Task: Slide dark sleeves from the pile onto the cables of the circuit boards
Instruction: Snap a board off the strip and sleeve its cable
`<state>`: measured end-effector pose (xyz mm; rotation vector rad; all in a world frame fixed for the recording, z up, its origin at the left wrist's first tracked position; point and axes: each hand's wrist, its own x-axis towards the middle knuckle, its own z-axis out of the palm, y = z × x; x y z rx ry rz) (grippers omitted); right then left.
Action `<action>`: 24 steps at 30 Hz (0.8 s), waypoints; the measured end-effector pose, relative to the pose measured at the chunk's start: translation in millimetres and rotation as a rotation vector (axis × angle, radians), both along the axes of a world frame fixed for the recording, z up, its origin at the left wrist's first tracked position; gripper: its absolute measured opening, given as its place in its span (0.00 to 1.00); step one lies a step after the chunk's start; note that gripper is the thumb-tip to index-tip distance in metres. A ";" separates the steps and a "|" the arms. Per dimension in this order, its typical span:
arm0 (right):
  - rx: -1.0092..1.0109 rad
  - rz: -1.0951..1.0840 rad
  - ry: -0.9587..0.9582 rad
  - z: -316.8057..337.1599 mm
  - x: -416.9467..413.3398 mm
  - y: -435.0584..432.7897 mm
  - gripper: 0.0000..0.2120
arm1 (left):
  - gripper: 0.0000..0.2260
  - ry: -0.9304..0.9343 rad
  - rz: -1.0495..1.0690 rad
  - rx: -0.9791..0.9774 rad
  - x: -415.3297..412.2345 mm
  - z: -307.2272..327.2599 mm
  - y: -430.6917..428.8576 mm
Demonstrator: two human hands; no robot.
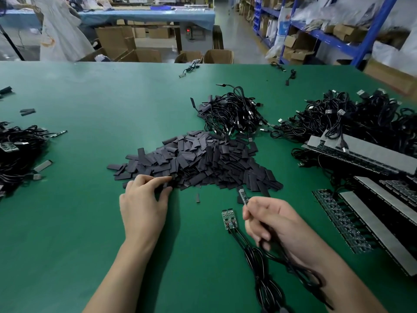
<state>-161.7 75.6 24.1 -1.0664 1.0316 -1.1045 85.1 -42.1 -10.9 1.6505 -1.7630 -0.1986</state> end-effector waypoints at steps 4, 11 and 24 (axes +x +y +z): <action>0.010 0.006 0.143 -2.7 7.3 1.6 0.13 | 0.07 -0.049 0.018 -0.026 0.0 -0.6 0.8; 0.021 0.019 0.180 -4.4 9.0 2.7 0.13 | 0.13 -0.081 -0.032 0.050 1.9 -0.2 1.6; -0.014 -0.017 0.176 -8.7 4.3 2.0 0.12 | 0.07 0.085 -0.222 -0.120 7.9 9.2 5.4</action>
